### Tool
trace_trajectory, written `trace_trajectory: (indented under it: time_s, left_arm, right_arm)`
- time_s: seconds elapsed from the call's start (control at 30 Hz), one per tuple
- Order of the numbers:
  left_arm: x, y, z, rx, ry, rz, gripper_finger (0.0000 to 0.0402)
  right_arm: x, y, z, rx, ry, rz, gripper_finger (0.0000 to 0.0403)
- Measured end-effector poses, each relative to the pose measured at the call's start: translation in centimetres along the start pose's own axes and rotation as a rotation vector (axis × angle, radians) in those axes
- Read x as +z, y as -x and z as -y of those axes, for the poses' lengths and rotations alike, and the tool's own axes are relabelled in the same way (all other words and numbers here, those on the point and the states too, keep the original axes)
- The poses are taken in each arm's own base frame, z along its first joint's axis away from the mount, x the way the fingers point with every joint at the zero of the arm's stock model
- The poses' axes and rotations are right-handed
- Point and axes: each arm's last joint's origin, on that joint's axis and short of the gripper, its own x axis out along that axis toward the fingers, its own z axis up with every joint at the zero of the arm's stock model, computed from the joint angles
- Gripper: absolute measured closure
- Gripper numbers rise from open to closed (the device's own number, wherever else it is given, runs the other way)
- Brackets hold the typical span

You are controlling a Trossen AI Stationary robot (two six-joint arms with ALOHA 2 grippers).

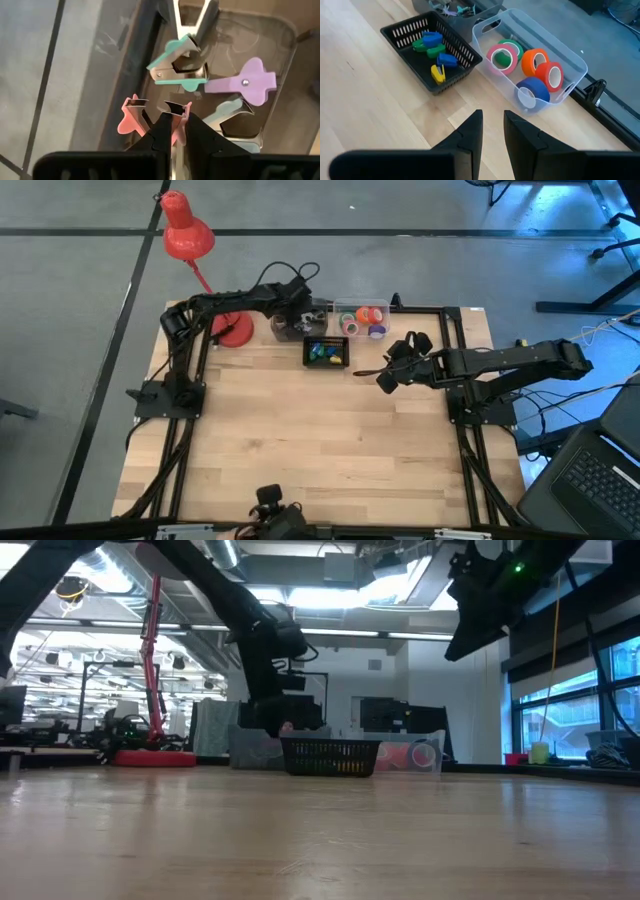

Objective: Pick and place Stapler, Stapler remover, tape
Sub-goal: Put the pink staple remover into the gray bin, then return to Home Position

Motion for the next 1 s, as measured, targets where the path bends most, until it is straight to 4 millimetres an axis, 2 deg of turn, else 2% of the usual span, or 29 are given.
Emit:
trace_trajectory:
  time_s: [0.13, 0.43, 0.53, 0.7, 0.8, 0.9, 1.0]
  left_arm:
    - [-0.2, -0.5, 0.2, -0.011, -0.014, -0.026, 0.0343]
    - [-0.3, -0.4, 0.3, 0.020, -0.031, -0.053, 0.0204]
    - [-0.2, 0.3, 0.3, 0.008, -0.005, -0.035, 0.0170]
    - [0.8, 4.1, 0.5, -0.224, 0.121, 0.168, 0.0148]
    - [1.3, 7.2, 1.4, -0.379, 0.138, 0.393, 0.0149]
    - [1.0, 10.0, 3.8, -0.493, 0.091, 0.617, 0.0154]
    - [-0.7, 12.4, 7.1, -0.548, 0.028, 0.733, 0.0156]
  right_arm:
    - [0.0, -0.1, -0.1, -0.003, 0.005, -0.004, 0.0324]
    - [0.0, -0.1, -0.1, -0.001, 0.004, -0.001, 0.0324]
    - [0.0, -0.1, -0.1, -0.002, 0.004, -0.001, 0.0324]
    - [0.0, -0.1, 0.0, -0.035, 0.018, 0.011, 0.0324]
    - [-0.1, 0.1, -0.1, -0.060, 0.028, 0.026, 0.0324]
    - [-0.3, 0.3, -0.3, -0.059, 0.042, 0.032, 0.0324]
    - [-0.6, 0.8, -0.8, -0.035, 0.064, 0.037, 0.0324]
